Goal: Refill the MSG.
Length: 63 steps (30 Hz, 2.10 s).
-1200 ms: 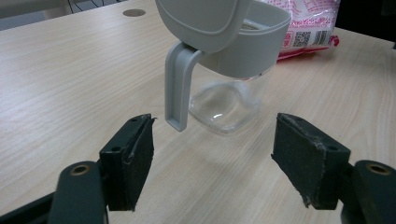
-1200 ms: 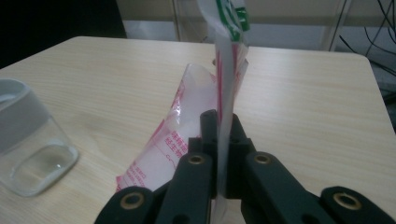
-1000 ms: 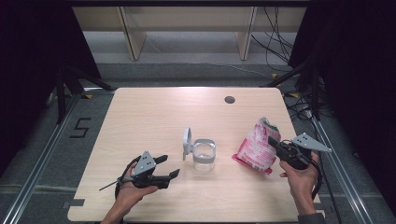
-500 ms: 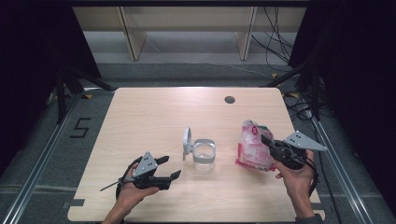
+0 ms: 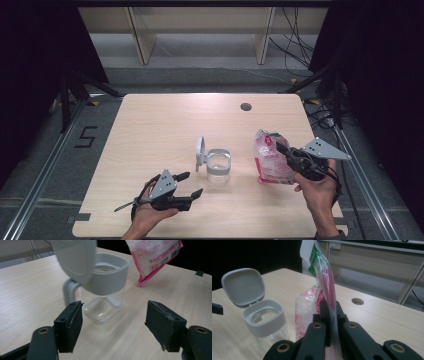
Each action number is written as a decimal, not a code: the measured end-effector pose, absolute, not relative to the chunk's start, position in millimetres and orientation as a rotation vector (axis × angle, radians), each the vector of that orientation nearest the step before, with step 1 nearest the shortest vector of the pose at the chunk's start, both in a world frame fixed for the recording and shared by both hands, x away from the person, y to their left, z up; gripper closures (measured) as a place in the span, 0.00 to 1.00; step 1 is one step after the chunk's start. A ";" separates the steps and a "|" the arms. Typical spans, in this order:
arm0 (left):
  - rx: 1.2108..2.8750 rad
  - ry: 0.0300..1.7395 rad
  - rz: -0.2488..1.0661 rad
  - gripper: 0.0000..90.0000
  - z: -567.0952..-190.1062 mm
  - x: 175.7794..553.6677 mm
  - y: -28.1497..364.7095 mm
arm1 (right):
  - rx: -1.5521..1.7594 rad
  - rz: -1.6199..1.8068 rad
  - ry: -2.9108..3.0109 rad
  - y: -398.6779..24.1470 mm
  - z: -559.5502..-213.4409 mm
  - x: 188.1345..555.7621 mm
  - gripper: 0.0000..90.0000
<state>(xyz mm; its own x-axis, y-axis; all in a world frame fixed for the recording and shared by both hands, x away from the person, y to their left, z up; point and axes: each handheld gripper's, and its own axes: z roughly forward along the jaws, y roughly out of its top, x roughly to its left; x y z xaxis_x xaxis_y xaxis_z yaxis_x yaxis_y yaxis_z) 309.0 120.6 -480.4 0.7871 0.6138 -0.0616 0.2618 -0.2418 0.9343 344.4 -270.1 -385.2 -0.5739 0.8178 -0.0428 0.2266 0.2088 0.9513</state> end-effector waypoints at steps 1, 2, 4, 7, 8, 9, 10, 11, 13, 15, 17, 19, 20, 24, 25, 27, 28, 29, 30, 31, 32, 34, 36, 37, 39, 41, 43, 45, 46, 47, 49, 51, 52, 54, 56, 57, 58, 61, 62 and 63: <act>1.831 0.663 0.373 0.32 -481.4 308.8 116.4 | 1.007 1.393 1.928 -267.8 -382.0 340.2 1.00; 1.827 0.664 0.372 0.32 -481.8 308.9 115.1 | 1.007 1.393 1.928 -267.8 -382.0 340.2 1.00; 1.834 0.663 0.364 0.32 -483.3 308.6 109.1 | 0.964 1.395 1.922 -267.7 -378.5 339.9 1.00; 1.843 0.650 0.368 0.33 -485.8 307.5 101.2 | 0.971 1.407 1.919 -263.7 -373.2 335.4 1.00; 1.849 0.641 0.365 0.33 -486.5 307.0 98.4 | 0.955 1.407 1.920 -262.7 -371.1 334.9 1.00; 1.848 0.638 0.358 0.33 -487.3 306.4 95.2 | 0.951 1.415 1.924 -261.3 -369.2 333.8 1.00; 1.847 0.635 0.350 0.33 -488.3 306.2 91.9 | 0.922 1.416 1.930 -260.1 -367.5 333.6 1.00; 1.843 0.637 0.339 0.33 -489.8 305.9 88.0 | 0.921 1.415 1.924 -258.6 -365.8 331.9 1.00; 1.848 0.630 0.335 0.33 -492.8 305.1 78.8 | 0.917 1.421 1.933 -254.8 -362.7 328.8 1.00; 1.859 0.619 0.324 0.33 -496.4 303.8 68.0 | 0.889 1.435 1.938 -250.8 -360.1 326.3 1.00; 1.878 0.606 0.336 0.32 -499.2 304.6 56.9 | 0.859 1.464 1.942 -244.6 -355.9 322.0 1.00; 1.874 0.603 0.328 0.32 -500.6 305.4 50.1 | 0.858 1.463 1.948 -242.9 -354.6 320.3 1.00; 1.868 0.600 0.334 0.33 -501.2 305.2 45.5 | 0.870 1.472 1.952 -240.3 -353.1 317.4 1.00; 1.856 0.601 0.345 0.33 -504.9 306.3 31.4 | 0.823 1.512 1.977 -230.9 -347.1 312.0 1.00; 1.863 0.598 0.345 0.33 -506.3 307.3 28.5 | 0.824 1.513 1.979 -229.3 -346.3 310.4 1.00; 1.871 0.591 0.350 0.33 -507.8 307.8 22.9 | 0.788 1.510 1.982 -225.7 -344.5 308.5 1.00; 1.870 0.582 0.337 0.33 -507.9 308.3 20.6 | 0.781 1.514 1.991 -224.0 -344.2 307.4 1.00; 1.864 0.592 0.346 0.33 -507.4 307.8 17.9 | 0.771 1.527 1.974 -222.1 -344.2 307.1 1.00; 1.860 0.586 0.349 0.33 -507.2 309.0 16.1 | 0.771 1.527 1.974 -222.1 -344.2 307.1 1.00; 1.871 0.579 0.359 0.34 -506.1 311.6 13.9 | 0.779 1.534 1.978 -221.0 -344.5 306.5 1.00; 1.876 0.584 0.366 0.34 -505.2 312.3 12.3 | 0.772 1.542 1.976 -219.7 -345.0 306.6 1.00; 1.869 0.579 0.365 0.36 -505.3 314.4 5.5 | 0.771 1.540 1.982 -218.0 -345.6 306.4 1.00; 1.884 0.560 0.367 0.36 -506.4 313.7 -0.3 | 0.759 1.549 1.984 -216.8 -346.0 307.1 1.00; 1.882 0.565 0.362 0.37 -507.3 313.1 -3.1 | 0.784 1.566 2.004 -215.5 -346.6 306.0 1.00; 1.880 0.565 0.383 0.40 -509.2 314.7 -6.5 | 0.757 1.546 1.984 -216.8 -346.6 307.5 1.00; 1.887 0.557 0.398 0.45 -509.9 316.9 -8.8 | 0.758 1.540 1.981 -216.8 -347.1 308.1 1.00; 1.870 0.553 0.390 0.51 -509.6 316.6 -12.0 | 0.784 1.548 1.996 -215.8 -347.9 307.0 1.00; 1.878 0.522 0.410 0.56 -507.8 315.9 -14.5 | 0.774 1.542 1.991 -216.3 -348.0 307.7 1.00; 1.882 0.517 0.415 0.59 -507.4 315.2 -15.6 | 0.767 1.555 1.981 -216.2 -348.2 308.5 1.00; 1.891 0.503 0.432 0.64 -507.0 315.3 -16.2 | 0.767 1.541 1.977 -216.2 -347.7 308.4 1.00; 1.897 0.498 0.435 0.66 -506.3 314.6 -17.3 | 0.773 1.548 1.980 -216.1 -347.5 307.8 1.00; 1.888 0.508 0.449 0.70 -506.5 314.3 -18.4 | 0.758 1.538 1.968 -216.6 -347.0 308.4 1.00; 1.886 0.513 0.455 0.73 -506.6 314.4 -18.8 | 0.764 1.543 1.968 -216.4 -347.1 308.4 1.00; 1.887 0.495 0.478 0.79 -507.1 316.1 -19.8 | 0.781 1.552 1.990 -215.8 -347.0 308.7 1.00; 1.878 0.503 0.498 0.85 -507.8 316.4 -21.7 | 0.806 1.559 1.989 -215.8 -346.7 310.3 1.00; 1.862 0.510 0.501 0.86 -508.2 316.6 -23.5 | 0.799 1.537 1.981 -217.1 -346.1 312.3 1.00; 1.851 0.527 0.497 0.86 -507.9 316.2 -25.3 | 0.804 1.529 1.962 -217.9 -345.3 315.7 1.00; 1.833 0.603 0.474 0.87 -507.7 313.4 -30.1 | 0.797 1.511 1.952 -219.1 -343.9 320.5 1.00; 1.825 0.622 0.462 0.87 -507.7 313.1 -30.8 | 0.806 1.508 1.971 -218.4 -342.9 322.7 1.00; 1.822 0.625 0.462 0.87 -507.6 313.2 -31.4 | 0.812 1.505 1.948 -217.5 -342.9 324.2 1.00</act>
